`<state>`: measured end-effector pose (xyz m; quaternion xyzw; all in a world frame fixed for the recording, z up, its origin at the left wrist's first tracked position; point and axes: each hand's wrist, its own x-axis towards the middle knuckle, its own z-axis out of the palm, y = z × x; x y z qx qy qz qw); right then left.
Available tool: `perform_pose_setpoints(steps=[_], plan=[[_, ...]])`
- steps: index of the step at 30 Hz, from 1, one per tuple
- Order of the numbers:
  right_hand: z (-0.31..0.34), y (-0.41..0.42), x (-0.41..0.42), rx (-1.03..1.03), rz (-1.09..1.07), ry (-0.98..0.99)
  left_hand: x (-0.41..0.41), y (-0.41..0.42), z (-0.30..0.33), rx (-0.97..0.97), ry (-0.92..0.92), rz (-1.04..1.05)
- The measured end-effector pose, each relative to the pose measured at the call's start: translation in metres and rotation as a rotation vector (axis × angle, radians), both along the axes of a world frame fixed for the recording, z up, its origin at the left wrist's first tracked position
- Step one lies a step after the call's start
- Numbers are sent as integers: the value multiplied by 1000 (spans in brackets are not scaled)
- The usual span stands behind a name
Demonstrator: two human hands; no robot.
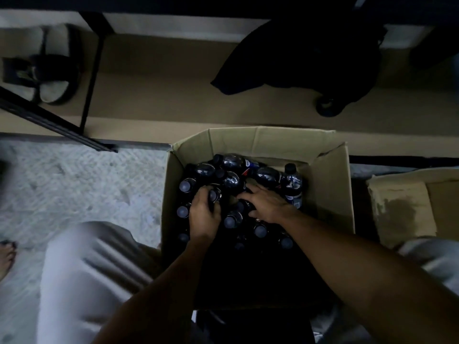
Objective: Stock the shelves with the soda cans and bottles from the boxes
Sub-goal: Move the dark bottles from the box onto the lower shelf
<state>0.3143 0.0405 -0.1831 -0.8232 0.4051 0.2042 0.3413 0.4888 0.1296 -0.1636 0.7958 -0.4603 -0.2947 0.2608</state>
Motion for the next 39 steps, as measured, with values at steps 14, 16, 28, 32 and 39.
perform_pose_setpoints(steps=[14,16,28,32,39], plan=[[-5,4,-15,-12,-285,-314,-1,-11,3,15,56,100],[-2,8,-23,-34,-344,-367,0,-8,6,4,49,82],[100,25,-29,-32,-834,-837,-9,-13,88,-269,218,46],[158,30,-19,-93,-875,-1057,-12,-18,139,-466,405,10],[276,24,-19,-326,-821,-1240,-15,-36,255,-765,543,-86]])
